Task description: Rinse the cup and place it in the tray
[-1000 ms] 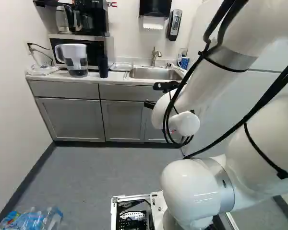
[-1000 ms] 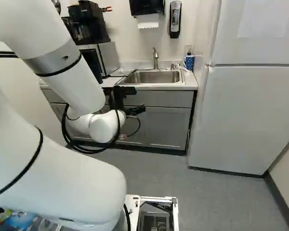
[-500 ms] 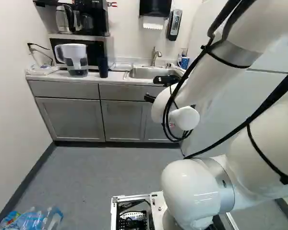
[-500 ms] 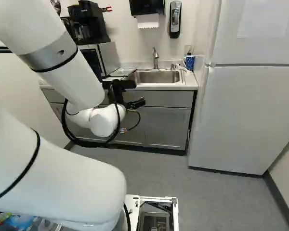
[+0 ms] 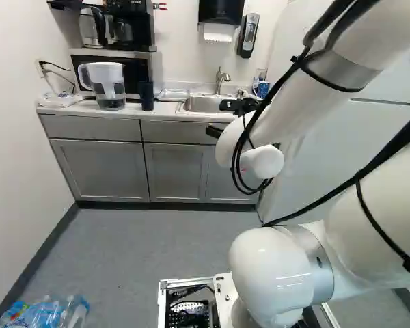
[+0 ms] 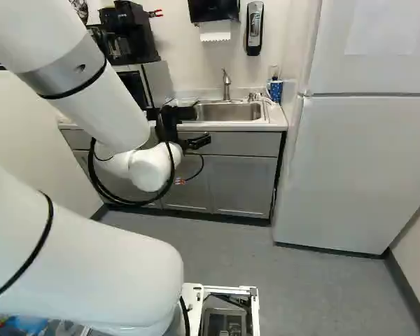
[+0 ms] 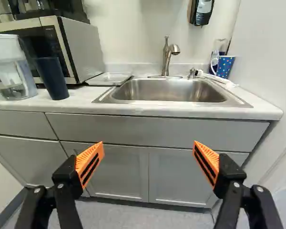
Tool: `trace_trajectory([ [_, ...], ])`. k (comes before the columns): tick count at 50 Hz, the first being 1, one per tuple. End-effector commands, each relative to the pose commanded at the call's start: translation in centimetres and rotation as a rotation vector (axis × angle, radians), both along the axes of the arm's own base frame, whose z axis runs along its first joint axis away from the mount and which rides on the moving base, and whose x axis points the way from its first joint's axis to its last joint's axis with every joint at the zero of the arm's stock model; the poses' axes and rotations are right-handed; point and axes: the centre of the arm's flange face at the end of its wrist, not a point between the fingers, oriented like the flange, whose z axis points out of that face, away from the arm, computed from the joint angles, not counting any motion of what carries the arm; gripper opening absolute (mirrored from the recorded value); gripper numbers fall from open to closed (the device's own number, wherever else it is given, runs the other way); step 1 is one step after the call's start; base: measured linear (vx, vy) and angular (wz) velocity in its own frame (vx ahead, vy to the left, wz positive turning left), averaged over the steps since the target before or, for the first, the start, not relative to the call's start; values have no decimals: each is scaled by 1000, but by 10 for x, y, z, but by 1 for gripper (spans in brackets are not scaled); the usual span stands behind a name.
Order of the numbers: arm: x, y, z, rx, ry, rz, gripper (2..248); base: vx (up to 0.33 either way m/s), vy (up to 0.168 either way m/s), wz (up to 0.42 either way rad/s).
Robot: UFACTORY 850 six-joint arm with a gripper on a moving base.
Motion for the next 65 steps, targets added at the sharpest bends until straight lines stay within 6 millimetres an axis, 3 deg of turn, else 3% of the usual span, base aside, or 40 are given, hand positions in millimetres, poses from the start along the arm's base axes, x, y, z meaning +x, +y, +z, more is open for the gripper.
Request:
trace_trajectory([
  [65, 51, 0, 63, 0, -83, 0, 247, 0, 0, 0],
])
